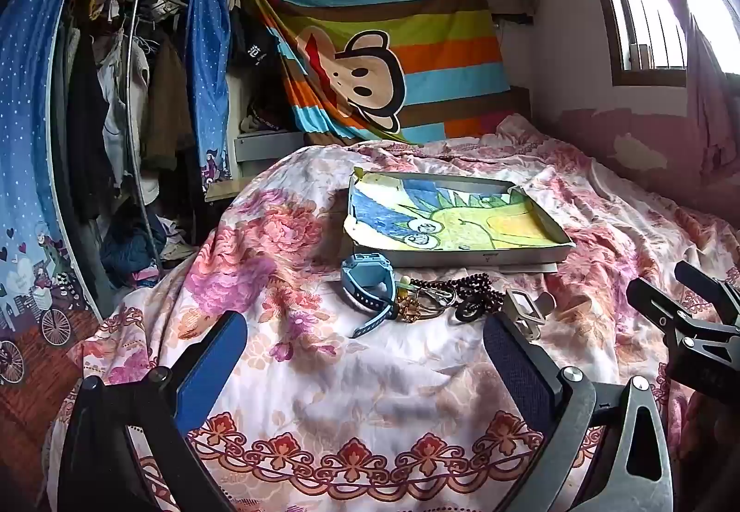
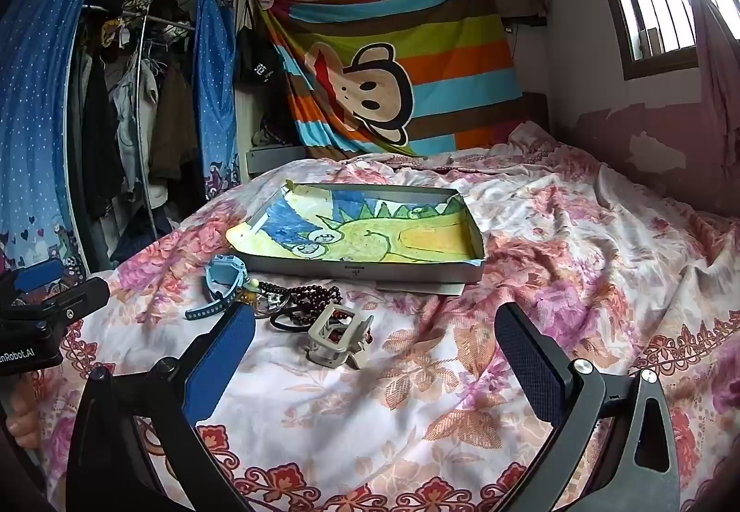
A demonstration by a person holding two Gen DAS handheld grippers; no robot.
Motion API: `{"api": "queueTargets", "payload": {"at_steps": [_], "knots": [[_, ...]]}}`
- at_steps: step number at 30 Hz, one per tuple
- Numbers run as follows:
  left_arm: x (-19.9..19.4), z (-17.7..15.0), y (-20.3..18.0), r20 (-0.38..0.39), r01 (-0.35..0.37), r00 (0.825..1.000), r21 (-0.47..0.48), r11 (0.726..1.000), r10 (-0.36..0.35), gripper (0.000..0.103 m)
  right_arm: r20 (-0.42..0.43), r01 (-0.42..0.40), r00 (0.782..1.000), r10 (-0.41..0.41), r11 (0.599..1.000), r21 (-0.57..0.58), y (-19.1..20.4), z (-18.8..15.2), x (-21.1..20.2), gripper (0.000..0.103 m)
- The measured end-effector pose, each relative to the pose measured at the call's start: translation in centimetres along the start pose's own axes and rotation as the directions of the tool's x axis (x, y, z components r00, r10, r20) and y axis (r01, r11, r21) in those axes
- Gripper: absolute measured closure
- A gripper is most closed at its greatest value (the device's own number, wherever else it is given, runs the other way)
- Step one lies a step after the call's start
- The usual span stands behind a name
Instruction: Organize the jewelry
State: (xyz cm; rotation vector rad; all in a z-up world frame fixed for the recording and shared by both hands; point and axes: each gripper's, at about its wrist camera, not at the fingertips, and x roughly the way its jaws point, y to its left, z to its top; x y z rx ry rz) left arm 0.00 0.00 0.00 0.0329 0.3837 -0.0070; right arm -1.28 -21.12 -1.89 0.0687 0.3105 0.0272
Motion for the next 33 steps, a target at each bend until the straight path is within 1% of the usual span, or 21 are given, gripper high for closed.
{"api": "queueTargets", "payload": {"at_steps": [33], "knots": [[-0.04,0.05,-0.21,-0.003,0.006,1.000,0.005,1.000,-0.006,0.000,-0.005,0.000,1.000,0.000,1.000,0.001,0.01,-0.09,0.20,0.001]]}}
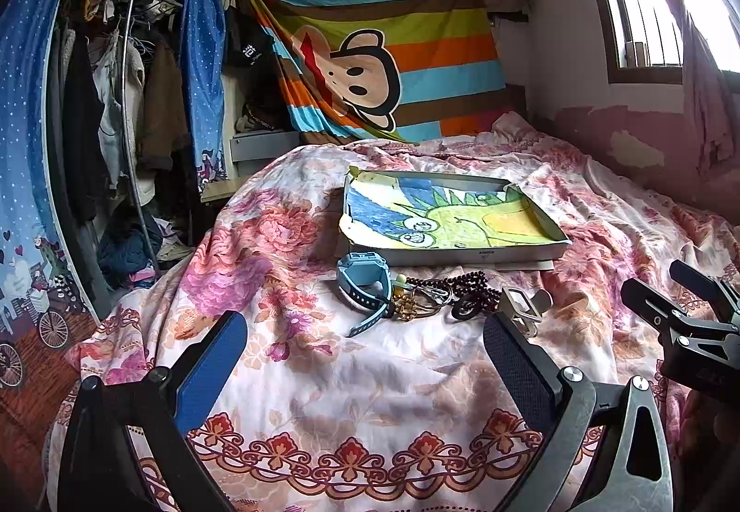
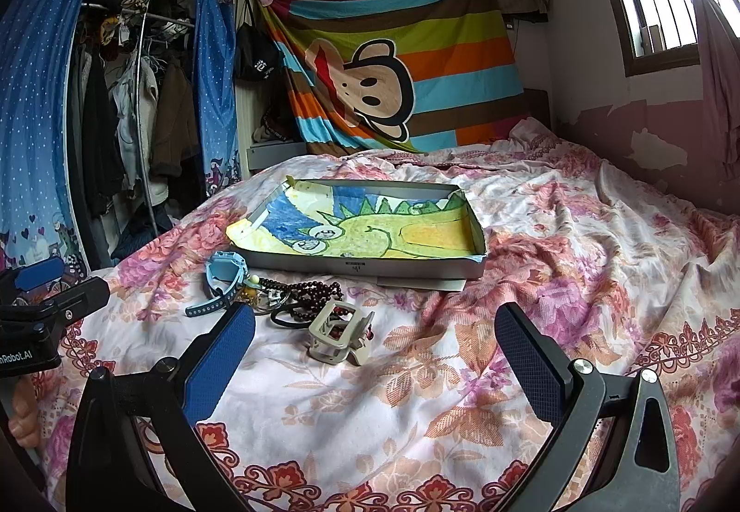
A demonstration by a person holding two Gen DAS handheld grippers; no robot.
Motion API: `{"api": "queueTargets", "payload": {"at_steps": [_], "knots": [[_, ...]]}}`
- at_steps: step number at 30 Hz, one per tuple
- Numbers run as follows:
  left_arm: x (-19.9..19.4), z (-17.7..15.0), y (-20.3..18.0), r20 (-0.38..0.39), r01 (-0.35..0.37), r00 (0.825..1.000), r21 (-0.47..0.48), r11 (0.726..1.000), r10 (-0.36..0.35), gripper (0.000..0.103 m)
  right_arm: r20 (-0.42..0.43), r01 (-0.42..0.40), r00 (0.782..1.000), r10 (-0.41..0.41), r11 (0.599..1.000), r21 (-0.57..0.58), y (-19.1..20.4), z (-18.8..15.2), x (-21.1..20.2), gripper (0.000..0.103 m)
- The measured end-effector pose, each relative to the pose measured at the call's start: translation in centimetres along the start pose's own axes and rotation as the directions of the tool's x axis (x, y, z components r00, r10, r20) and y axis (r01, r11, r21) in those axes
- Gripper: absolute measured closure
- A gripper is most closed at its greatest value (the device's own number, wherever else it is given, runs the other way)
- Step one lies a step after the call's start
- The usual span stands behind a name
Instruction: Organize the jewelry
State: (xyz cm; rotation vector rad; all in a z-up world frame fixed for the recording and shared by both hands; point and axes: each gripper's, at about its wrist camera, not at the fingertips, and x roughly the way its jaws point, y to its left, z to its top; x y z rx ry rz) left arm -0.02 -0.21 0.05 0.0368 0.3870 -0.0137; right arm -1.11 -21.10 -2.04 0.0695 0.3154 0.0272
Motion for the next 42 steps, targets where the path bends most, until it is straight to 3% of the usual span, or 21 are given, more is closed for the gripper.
{"api": "queueTargets", "payload": {"at_steps": [42], "knots": [[-0.19,-0.16,-0.29,0.001,0.007,1.000,0.008,1.000,-0.007,0.000,-0.007,-0.001,1.000,0.001,1.000,0.003,-0.04,-0.03,0.22,0.001]]}}
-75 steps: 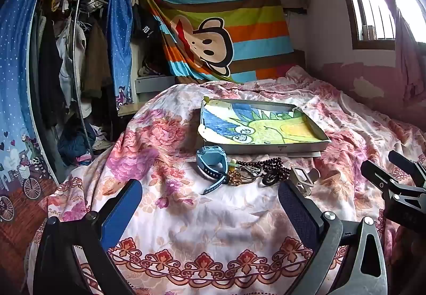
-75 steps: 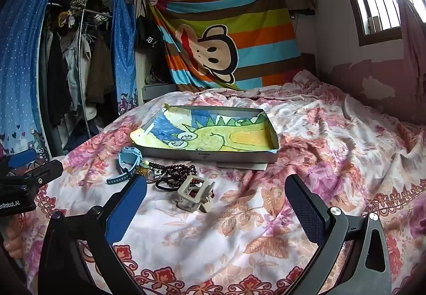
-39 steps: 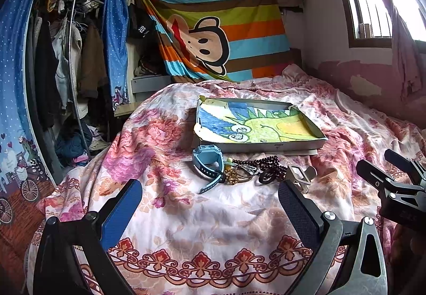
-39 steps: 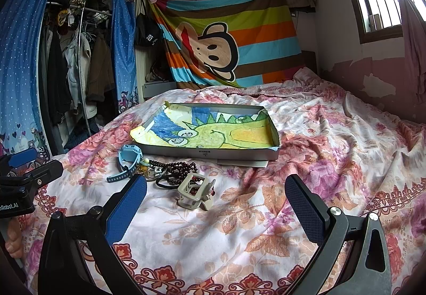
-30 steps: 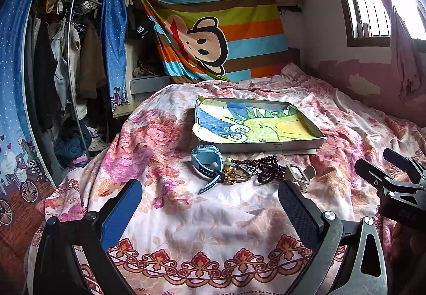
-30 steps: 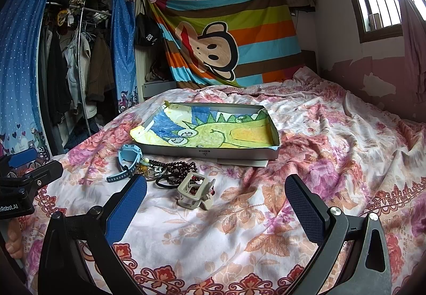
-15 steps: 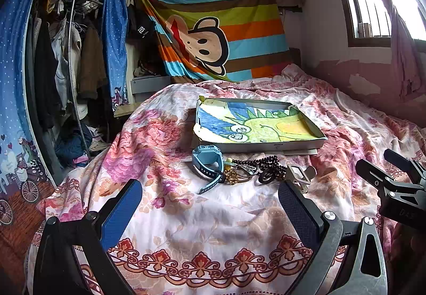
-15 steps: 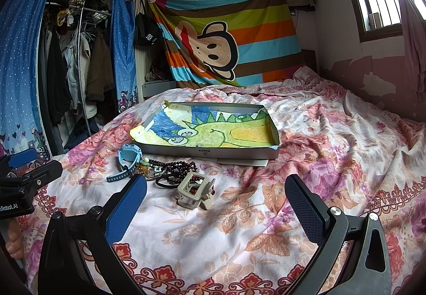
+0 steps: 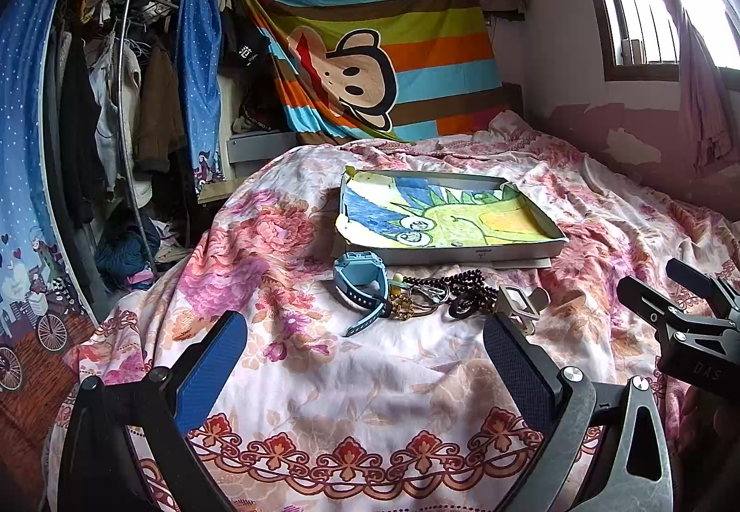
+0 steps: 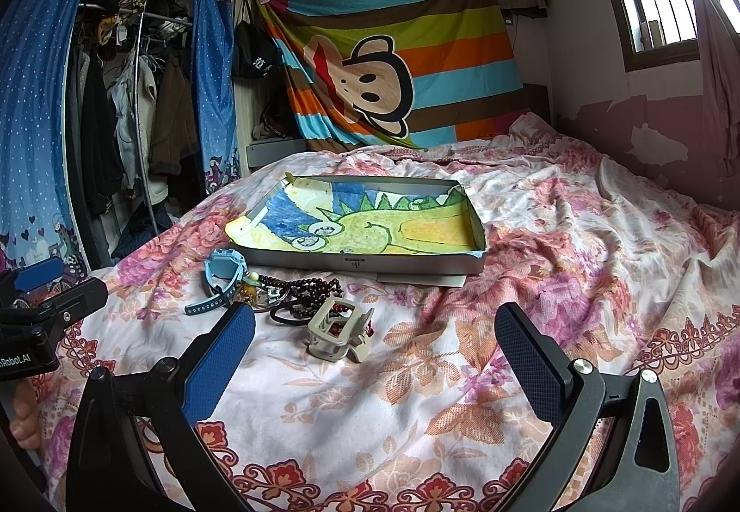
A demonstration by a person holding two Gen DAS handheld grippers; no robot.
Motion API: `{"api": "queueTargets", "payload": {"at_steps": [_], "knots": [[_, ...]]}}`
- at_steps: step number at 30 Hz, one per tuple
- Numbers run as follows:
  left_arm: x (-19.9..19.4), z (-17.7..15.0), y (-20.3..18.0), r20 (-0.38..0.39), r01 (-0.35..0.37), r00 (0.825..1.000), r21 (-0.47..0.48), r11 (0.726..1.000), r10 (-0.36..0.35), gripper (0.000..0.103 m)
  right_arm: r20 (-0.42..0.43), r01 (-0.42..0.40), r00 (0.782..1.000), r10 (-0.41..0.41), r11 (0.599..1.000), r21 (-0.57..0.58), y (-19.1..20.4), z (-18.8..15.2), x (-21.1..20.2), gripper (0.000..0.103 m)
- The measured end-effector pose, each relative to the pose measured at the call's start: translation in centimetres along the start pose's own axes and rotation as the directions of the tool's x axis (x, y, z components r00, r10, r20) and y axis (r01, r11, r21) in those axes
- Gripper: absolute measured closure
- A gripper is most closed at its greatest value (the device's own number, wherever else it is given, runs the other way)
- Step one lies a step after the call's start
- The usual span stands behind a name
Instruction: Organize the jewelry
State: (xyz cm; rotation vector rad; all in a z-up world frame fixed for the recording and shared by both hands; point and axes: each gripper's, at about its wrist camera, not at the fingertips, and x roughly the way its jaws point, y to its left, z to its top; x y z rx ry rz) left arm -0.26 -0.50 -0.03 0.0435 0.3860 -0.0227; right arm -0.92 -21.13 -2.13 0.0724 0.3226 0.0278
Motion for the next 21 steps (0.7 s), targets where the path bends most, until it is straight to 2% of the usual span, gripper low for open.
{"api": "queueTargets", "payload": {"at_steps": [21], "knots": [[0.01,-0.01,0.00,-0.001,-0.001,1.000,0.001,1.000,0.001,0.000,-0.005,0.001,1.000,-0.001,1.000,0.002,-0.03,0.42,0.16,0.001]]}}
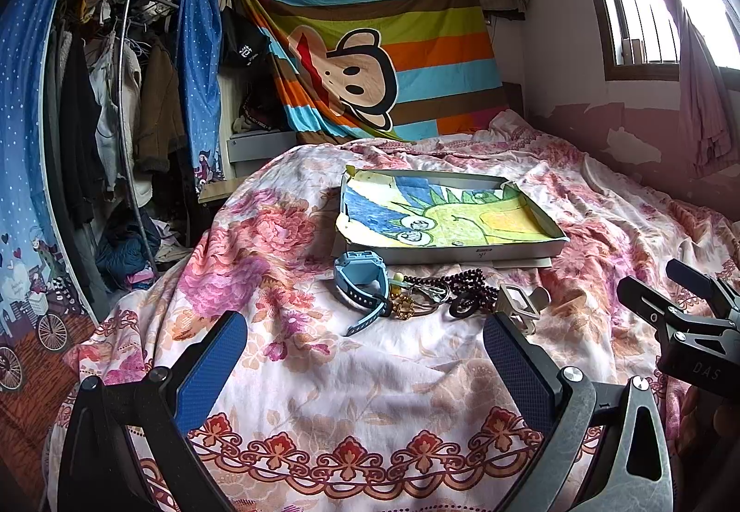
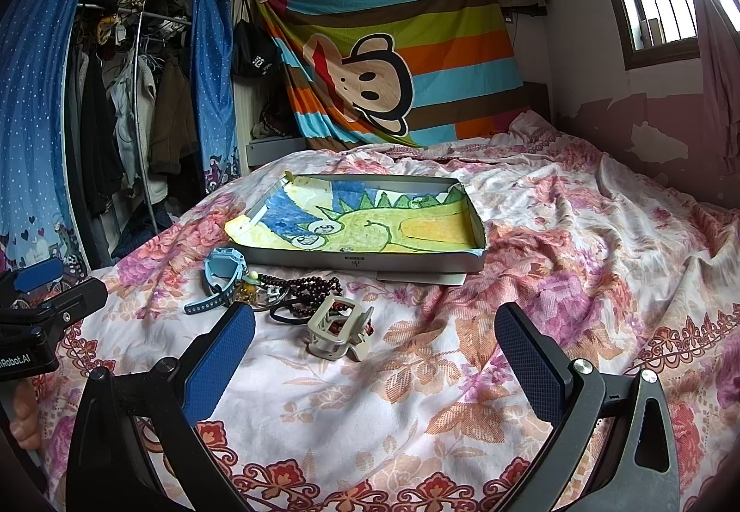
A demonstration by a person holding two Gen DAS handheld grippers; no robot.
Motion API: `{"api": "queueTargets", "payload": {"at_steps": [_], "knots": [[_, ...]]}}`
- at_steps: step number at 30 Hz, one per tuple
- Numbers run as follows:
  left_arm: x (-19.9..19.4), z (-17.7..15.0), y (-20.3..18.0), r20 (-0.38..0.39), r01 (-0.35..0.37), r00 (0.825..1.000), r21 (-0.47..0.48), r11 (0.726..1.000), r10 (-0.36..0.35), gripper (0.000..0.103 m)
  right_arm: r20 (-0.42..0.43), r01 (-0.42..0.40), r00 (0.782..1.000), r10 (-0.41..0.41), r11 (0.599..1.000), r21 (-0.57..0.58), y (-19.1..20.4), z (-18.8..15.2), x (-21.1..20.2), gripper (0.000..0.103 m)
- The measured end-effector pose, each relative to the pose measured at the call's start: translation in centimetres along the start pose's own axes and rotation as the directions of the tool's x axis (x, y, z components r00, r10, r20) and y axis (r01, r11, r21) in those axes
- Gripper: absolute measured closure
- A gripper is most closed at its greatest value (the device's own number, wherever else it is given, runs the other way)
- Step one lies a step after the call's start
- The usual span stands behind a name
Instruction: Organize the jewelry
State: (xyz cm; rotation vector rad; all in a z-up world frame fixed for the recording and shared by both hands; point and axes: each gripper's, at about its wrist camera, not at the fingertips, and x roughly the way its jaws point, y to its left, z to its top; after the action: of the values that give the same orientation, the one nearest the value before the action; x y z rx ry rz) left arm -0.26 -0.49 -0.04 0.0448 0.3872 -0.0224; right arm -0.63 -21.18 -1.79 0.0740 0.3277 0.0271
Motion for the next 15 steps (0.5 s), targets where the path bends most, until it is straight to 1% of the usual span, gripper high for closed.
{"api": "queueTargets", "payload": {"at_steps": [2,4,6,9,12,15], "knots": [[0.0,0.0,0.0,-0.004,-0.001,1.000,0.000,1.000,0.001,0.000,-0.008,0.003,1.000,-0.003,1.000,0.002,0.1,-0.3,0.3,0.001],[0.7,0.0,0.2,-0.023,0.005,1.000,-0.004,1.000,-0.005,0.000,-0.023,0.013,1.000,-0.012,1.000,0.009,0.0,-1.0,0.4,0.001],[1.1,-0.1,0.6,-0.048,0.008,0.999,-0.020,1.000,-0.008,0.000,-0.036,0.013,0.999,-0.012,1.000,0.020,-0.1,-0.8,0.2,0.001],[1.4,-0.3,1.1,-0.071,-0.008,0.997,-0.032,0.999,0.006,0.000,-0.073,0.014,0.997,-0.011,0.999,0.036,-0.5,-1.1,1.5,0.001],[1.9,-0.4,1.6,-0.095,-0.022,0.995,-0.044,0.999,0.018,0.000,-0.137,0.002,0.991,0.004,0.999,0.043,-0.9,-0.8,2.2,0.001],[2.8,-0.3,2.4,-0.145,-0.021,0.989,-0.072,0.997,0.010,0.000,-0.216,-0.020,0.976,0.027,0.999,0.038,-1.4,-0.6,3.2,0.001]]}}
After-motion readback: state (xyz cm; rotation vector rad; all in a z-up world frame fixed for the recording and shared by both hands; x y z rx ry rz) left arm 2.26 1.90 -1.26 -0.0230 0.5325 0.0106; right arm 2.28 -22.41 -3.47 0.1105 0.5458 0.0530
